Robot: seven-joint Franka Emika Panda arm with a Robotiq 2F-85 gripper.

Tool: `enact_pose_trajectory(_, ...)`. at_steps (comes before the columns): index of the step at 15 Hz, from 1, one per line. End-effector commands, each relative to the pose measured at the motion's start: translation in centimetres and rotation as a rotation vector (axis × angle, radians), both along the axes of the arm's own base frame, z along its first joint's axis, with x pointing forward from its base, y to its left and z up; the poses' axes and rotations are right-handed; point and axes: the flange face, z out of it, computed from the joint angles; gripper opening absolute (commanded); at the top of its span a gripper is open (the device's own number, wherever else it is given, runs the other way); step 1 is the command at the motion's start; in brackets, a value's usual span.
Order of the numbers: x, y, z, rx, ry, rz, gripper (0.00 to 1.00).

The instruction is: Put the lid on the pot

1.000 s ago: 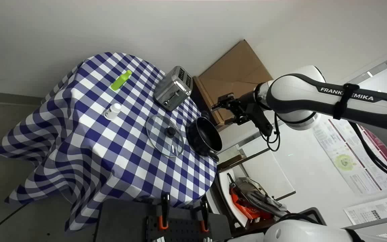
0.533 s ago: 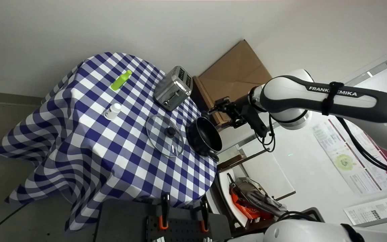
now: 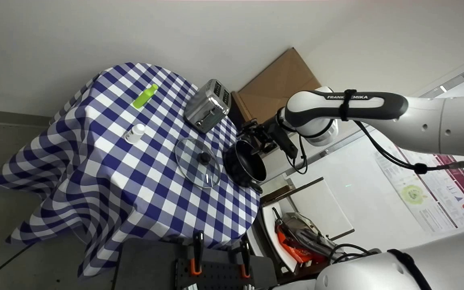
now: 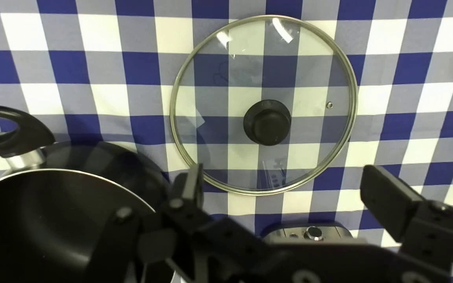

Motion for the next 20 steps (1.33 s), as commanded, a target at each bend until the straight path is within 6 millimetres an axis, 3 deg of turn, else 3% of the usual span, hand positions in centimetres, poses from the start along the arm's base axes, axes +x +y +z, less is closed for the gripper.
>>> enact_pose_trajectory(1, 4.1, 0.1, -3.4, -0.005, 0.035, -0.016, 1.0)
enact_pose_trajectory(5, 6.5, 1.4, -7.9, -0.028, 0.048, -0.048, 1.0)
enact_pose_trajectory(9, 7.4, 3.5, -12.0, -0.064, 0.07, -0.042, 1.0)
enact_pose_trajectory(12, 7.9, 3.9, -14.9, -0.097, 0.09, -0.045, 1.0)
enact_pose_trajectory(18, 9.1, 3.7, -18.0, -0.121, 0.117, -0.074, 1.0)
enact_pose_trajectory(19, 9.3, 3.7, -18.2, -0.123, 0.118, -0.074, 0.98)
enact_pose_trajectory(20, 9.4, 3.9, -18.5, -0.124, 0.121, -0.071, 0.73)
